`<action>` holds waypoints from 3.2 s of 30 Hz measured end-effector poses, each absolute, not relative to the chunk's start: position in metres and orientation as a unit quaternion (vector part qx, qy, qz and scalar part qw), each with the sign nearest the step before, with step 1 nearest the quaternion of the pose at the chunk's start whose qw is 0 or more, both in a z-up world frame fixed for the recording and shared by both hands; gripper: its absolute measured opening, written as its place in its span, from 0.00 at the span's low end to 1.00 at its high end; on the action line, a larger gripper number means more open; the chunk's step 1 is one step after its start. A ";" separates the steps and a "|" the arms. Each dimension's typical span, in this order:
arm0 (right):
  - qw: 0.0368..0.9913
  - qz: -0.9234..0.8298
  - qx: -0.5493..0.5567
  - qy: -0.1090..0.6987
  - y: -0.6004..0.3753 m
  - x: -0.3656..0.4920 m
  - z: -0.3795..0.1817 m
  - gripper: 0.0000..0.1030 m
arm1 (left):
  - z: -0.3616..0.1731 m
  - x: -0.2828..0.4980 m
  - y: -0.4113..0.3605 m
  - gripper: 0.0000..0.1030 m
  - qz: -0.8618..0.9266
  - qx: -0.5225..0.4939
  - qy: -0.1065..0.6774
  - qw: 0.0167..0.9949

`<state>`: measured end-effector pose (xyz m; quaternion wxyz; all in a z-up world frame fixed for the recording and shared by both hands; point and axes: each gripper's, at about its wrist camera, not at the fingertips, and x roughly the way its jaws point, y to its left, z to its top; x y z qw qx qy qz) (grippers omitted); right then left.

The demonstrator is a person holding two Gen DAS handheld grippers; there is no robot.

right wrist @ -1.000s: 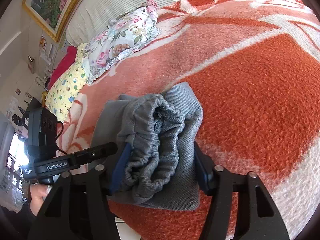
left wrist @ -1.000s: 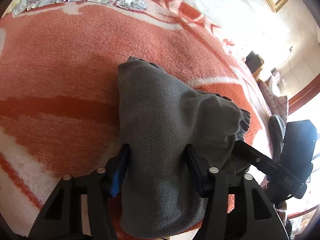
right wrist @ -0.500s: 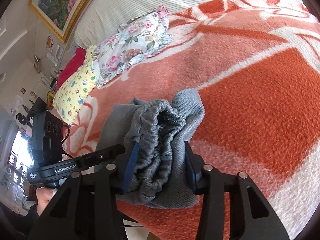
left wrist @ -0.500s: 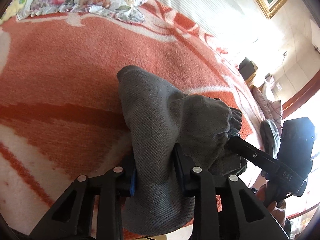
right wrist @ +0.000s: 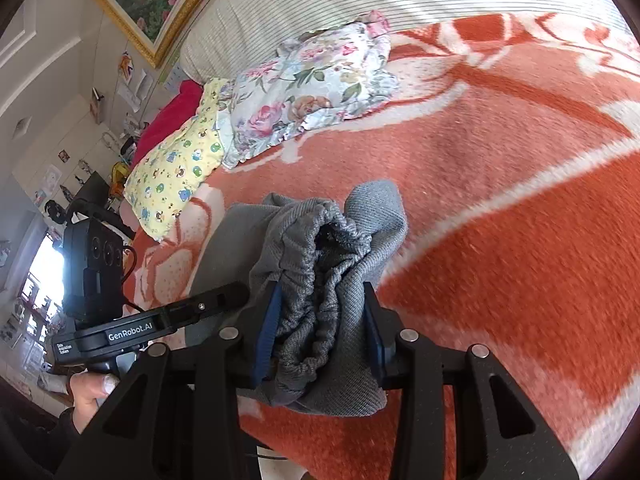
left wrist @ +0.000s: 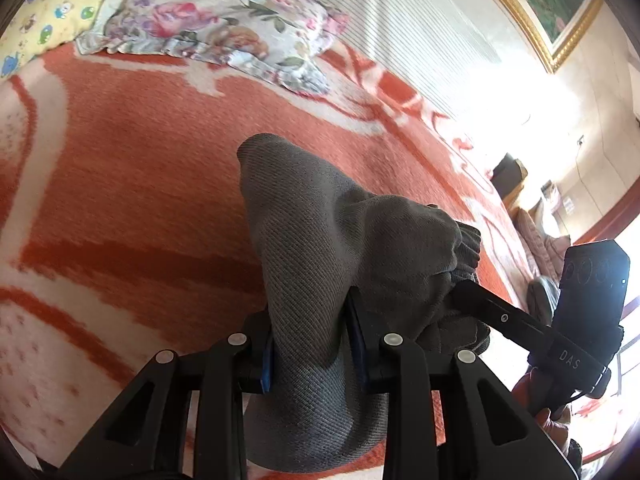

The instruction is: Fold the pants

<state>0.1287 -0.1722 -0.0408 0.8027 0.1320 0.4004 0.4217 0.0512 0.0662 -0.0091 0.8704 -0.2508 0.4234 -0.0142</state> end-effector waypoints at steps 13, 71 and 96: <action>0.796 0.434 0.125 0.404 -0.122 0.161 -0.045 0.40 | -0.004 0.081 0.106 0.29 0.022 -0.235 0.416 0.878; 0.783 0.440 0.132 0.419 -0.055 0.249 -0.065 0.48 | -0.023 0.149 0.175 0.31 0.064 -0.229 0.405 0.883; 0.807 0.395 0.078 0.432 -0.058 0.249 -0.083 0.64 | -0.037 0.123 0.177 0.59 0.067 -0.253 0.418 0.870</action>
